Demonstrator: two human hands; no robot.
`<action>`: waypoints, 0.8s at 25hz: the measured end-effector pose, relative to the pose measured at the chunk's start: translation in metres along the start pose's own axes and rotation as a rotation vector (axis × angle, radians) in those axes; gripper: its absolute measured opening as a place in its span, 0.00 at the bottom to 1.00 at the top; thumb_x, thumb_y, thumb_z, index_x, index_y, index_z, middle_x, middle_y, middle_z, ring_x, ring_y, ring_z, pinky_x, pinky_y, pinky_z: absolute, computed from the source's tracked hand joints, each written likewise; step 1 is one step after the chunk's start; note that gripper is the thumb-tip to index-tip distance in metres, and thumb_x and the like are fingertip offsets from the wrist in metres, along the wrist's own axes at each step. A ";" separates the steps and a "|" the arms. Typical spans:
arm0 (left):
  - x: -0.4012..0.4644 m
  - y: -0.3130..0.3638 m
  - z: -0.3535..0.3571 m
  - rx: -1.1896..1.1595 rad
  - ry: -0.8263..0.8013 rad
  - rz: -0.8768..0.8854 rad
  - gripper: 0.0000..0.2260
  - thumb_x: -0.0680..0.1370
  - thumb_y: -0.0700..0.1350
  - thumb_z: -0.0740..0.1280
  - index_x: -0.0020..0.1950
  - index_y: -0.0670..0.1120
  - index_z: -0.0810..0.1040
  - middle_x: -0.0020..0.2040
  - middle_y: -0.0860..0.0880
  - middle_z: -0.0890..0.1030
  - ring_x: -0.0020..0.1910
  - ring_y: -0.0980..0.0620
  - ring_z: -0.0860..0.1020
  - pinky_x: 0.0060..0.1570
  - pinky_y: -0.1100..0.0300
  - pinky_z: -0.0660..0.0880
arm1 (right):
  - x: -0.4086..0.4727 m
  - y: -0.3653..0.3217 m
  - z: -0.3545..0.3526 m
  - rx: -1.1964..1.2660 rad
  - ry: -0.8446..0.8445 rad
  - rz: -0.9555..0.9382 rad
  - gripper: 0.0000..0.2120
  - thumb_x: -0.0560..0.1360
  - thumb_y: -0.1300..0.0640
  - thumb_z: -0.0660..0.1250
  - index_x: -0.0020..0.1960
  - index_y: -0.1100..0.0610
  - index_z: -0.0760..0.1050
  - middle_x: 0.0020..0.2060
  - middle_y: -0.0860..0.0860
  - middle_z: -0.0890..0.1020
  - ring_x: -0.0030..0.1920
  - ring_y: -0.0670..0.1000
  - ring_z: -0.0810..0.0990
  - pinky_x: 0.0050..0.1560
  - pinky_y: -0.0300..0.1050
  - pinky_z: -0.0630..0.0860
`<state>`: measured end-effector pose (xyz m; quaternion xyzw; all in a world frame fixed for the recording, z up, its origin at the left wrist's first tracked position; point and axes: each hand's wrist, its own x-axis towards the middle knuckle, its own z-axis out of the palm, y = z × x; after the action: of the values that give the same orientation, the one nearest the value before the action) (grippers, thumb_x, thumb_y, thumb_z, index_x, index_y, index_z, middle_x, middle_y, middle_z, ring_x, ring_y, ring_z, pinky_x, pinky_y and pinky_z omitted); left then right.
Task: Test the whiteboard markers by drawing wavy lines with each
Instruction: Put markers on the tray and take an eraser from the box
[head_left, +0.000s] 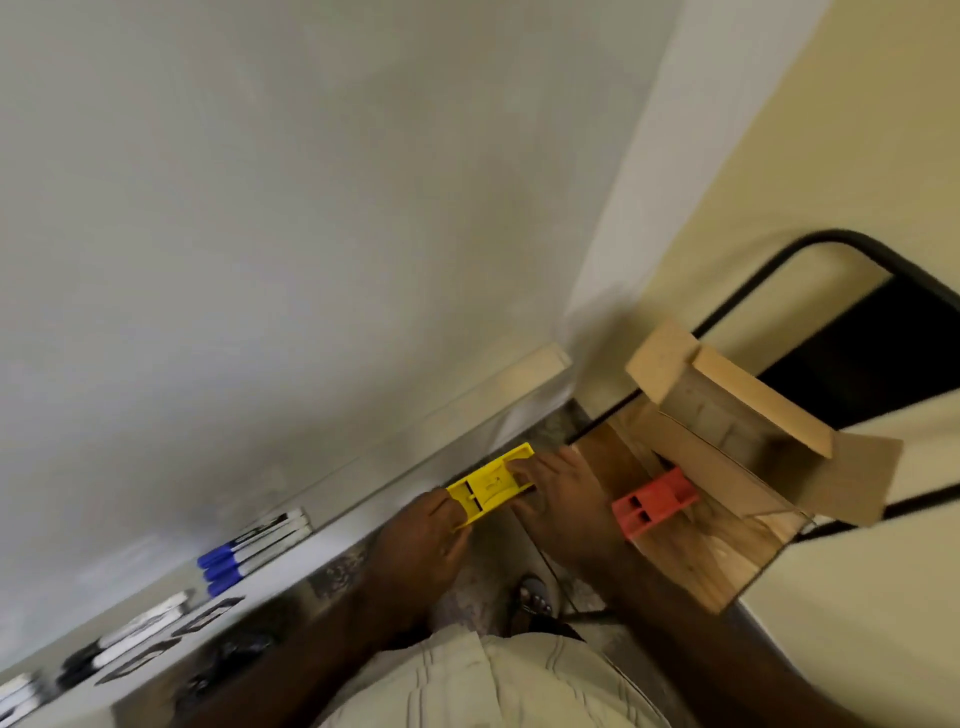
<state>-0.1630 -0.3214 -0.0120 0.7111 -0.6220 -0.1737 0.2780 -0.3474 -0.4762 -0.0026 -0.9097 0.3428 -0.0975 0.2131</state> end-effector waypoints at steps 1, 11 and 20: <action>-0.004 -0.013 -0.013 0.008 0.024 -0.036 0.06 0.79 0.50 0.65 0.50 0.50 0.79 0.47 0.50 0.78 0.43 0.50 0.77 0.41 0.61 0.71 | 0.017 -0.014 0.009 0.012 0.005 -0.036 0.20 0.71 0.49 0.75 0.61 0.54 0.82 0.53 0.50 0.84 0.55 0.56 0.78 0.58 0.51 0.76; -0.032 -0.124 -0.077 0.097 0.008 -0.324 0.11 0.79 0.49 0.63 0.49 0.45 0.81 0.50 0.46 0.79 0.47 0.45 0.79 0.45 0.54 0.74 | 0.115 -0.094 0.104 -0.092 -0.083 -0.312 0.18 0.72 0.55 0.75 0.61 0.58 0.82 0.51 0.54 0.85 0.49 0.58 0.80 0.54 0.47 0.70; -0.042 -0.148 -0.063 0.172 -0.040 -0.367 0.06 0.80 0.47 0.68 0.50 0.45 0.81 0.51 0.44 0.79 0.49 0.42 0.81 0.47 0.51 0.78 | 0.113 -0.099 0.114 -0.094 -0.159 -0.401 0.18 0.69 0.57 0.78 0.58 0.58 0.84 0.49 0.52 0.85 0.45 0.55 0.81 0.46 0.48 0.82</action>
<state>-0.0159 -0.2581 -0.0576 0.8300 -0.4999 -0.1819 0.1676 -0.1686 -0.4484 -0.0561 -0.9734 0.1414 -0.0498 0.1732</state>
